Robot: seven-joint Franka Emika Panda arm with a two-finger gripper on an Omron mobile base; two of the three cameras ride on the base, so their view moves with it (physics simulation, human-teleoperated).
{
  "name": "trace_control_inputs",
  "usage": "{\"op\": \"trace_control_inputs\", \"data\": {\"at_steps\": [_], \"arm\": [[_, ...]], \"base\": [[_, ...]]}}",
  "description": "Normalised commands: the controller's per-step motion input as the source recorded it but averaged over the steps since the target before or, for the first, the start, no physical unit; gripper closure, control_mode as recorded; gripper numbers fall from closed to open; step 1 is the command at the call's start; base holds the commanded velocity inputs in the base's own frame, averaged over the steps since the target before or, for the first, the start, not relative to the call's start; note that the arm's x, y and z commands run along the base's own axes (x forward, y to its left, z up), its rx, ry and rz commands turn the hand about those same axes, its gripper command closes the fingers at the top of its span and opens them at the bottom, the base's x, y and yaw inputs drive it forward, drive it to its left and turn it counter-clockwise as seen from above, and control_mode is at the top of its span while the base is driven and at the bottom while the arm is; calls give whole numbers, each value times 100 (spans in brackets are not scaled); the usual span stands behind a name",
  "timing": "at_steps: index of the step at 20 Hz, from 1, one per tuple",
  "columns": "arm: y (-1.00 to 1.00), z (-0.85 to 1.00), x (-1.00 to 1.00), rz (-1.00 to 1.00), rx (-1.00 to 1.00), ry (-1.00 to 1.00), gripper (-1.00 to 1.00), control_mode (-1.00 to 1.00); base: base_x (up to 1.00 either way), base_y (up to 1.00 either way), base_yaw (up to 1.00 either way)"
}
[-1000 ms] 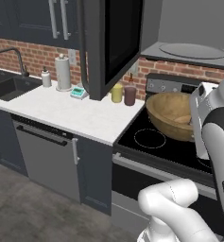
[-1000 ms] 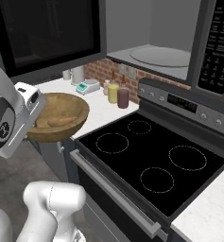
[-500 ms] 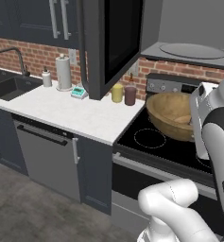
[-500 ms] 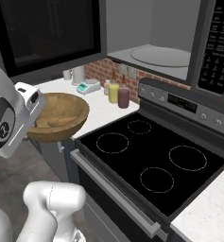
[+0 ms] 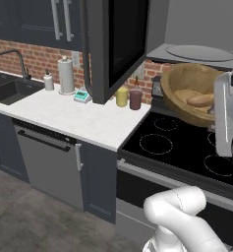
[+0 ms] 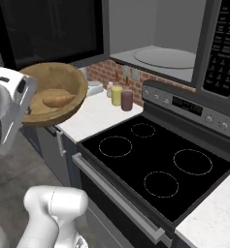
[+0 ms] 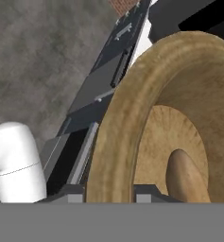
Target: Pick the sweet potato from the sink and place it in the bowl. Then pick the bowl and place it in the microwave. Then close the microwave door and press the start button.
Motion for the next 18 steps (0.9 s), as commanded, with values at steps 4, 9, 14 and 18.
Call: {"op": "trace_control_inputs", "data": {"at_steps": [4,9,14,18], "arm": [[-5,41,2,-2,-13,-9,100,-100],[-37,30,14,-6,-13,-1,100,-100],[-38,17,37,-2,-9,-3,100,-100],[-36,17,49,0,-1,-4,100,-100]], "base": [[0,0,0],[0,0,0],[0,0,0],[0,0,0]]}}
